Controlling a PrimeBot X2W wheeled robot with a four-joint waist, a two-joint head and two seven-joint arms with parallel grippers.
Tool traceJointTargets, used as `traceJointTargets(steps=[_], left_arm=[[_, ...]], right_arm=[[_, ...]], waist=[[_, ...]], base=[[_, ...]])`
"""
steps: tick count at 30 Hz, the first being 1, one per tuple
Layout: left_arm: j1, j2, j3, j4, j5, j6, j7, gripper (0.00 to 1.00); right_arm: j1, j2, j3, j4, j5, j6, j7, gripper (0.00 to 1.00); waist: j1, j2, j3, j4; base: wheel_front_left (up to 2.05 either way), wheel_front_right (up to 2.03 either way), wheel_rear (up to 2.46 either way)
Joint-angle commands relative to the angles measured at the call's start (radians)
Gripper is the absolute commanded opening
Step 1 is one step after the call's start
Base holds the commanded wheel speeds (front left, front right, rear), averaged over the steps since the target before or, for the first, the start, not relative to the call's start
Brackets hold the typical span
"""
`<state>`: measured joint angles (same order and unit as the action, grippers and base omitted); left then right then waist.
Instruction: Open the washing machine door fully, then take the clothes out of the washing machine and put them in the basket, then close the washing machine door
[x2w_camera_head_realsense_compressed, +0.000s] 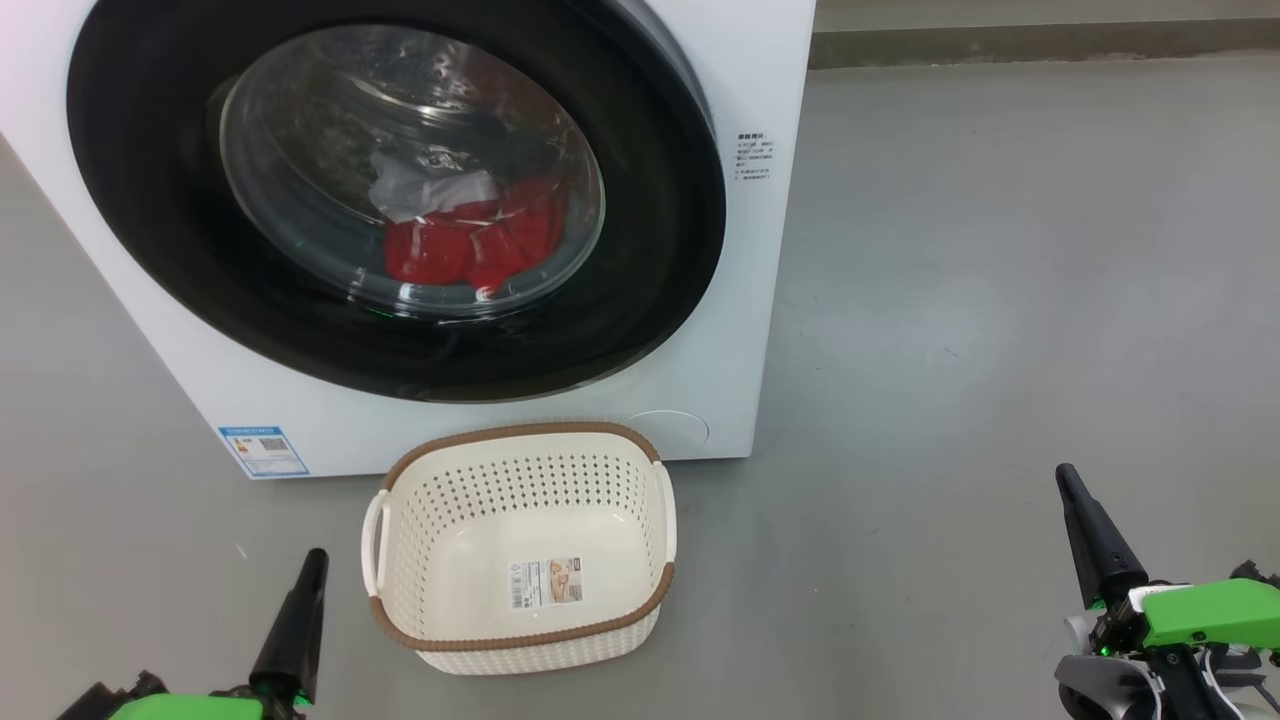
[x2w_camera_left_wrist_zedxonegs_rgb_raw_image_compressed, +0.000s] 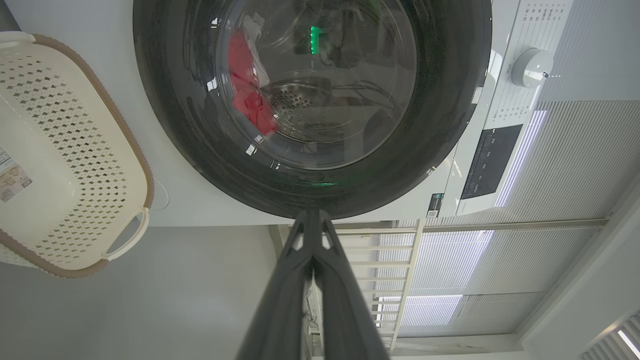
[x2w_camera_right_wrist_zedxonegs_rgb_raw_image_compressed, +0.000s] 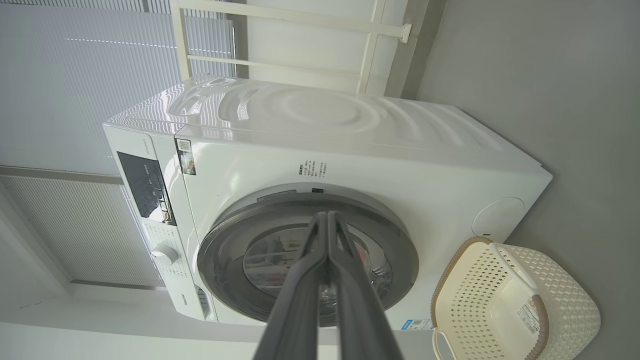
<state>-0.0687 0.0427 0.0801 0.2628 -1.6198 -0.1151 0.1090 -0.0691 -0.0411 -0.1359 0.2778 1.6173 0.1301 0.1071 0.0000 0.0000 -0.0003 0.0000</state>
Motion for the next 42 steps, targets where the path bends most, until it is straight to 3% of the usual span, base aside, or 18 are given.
traceJointTargets(steps=[1, 2, 14, 25, 42], left_arm=[[-0.046, 0.008, 0.036, -0.02, 0.013, -0.008, 0.005, 0.0], [0.001, 0.0, -0.001, 0.002, 0.0, 0.001, 0.0, 1.0], [0.019, -0.008, -0.028, 0.053, 0.001, 0.001, -0.013, 1.0], [-0.01, -0.001, -0.065, 0.051, 0.028, -0.001, -0.047, 1.0], [-0.048, 0.002, -0.086, 0.034, 0.207, 0.002, -0.103, 1.0]], right_arm=[[-0.049, -0.01, 0.021, -0.025, -0.01, 0.001, 0.007, 0.0], [0.001, 0.001, 0.0, 0.002, 0.0, 0.0, 0.0, 1.0], [0.019, 0.021, 0.025, 0.052, 0.002, 0.0, -0.015, 1.0], [-0.01, 0.016, 0.067, 0.05, -0.01, 0.0, -0.046, 1.0], [-0.055, 0.003, 0.13, 0.049, -0.121, 0.0, -0.103, 1.0]], waist=[[0.0, 0.0, 0.0, 0.0], [0.0, 0.0, 0.0, 0.0], [0.0014, 0.0, -0.001, 0.0], [0.0, 0.0, 0.0, 0.0], [0.0, 0.0, -0.002, -0.001]], base=[[0.0, 0.0, 0.0], [0.0, 0.0, 0.0], [0.0, 0.0, 0.0], [0.0, 0.0, 0.0], [0.0, 0.0, 0.0]])
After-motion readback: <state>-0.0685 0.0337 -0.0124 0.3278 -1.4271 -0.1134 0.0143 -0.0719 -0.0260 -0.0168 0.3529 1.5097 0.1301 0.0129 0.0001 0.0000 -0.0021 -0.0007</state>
